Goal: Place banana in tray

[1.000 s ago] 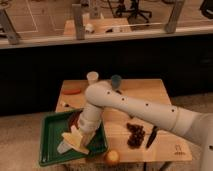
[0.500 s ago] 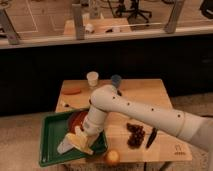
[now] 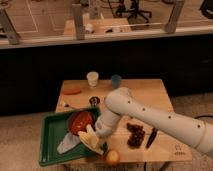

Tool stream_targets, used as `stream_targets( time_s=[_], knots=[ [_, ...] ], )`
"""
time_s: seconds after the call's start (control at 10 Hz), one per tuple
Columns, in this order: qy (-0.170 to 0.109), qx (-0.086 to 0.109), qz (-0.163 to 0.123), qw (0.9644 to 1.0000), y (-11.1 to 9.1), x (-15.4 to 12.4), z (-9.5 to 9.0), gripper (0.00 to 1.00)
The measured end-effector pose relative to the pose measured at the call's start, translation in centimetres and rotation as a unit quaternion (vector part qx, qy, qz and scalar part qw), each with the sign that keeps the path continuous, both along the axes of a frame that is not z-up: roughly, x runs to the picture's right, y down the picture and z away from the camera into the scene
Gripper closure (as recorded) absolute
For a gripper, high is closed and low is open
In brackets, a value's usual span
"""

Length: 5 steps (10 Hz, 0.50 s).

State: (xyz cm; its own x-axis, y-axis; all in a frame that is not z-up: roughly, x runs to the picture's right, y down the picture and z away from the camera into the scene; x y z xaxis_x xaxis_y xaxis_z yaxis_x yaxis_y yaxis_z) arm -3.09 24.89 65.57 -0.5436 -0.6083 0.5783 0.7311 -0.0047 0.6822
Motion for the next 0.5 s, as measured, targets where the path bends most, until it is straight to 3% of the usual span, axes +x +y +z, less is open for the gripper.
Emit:
stream_targets(
  time_s=[0.3,0.5],
  knots=[
    [0.03,-0.016,0.032,0.9989,0.7,2.3,0.9,1.0],
    [0.046,-0.034,0.036,0.9977,1.0,2.2,1.7,1.0]
  ],
)
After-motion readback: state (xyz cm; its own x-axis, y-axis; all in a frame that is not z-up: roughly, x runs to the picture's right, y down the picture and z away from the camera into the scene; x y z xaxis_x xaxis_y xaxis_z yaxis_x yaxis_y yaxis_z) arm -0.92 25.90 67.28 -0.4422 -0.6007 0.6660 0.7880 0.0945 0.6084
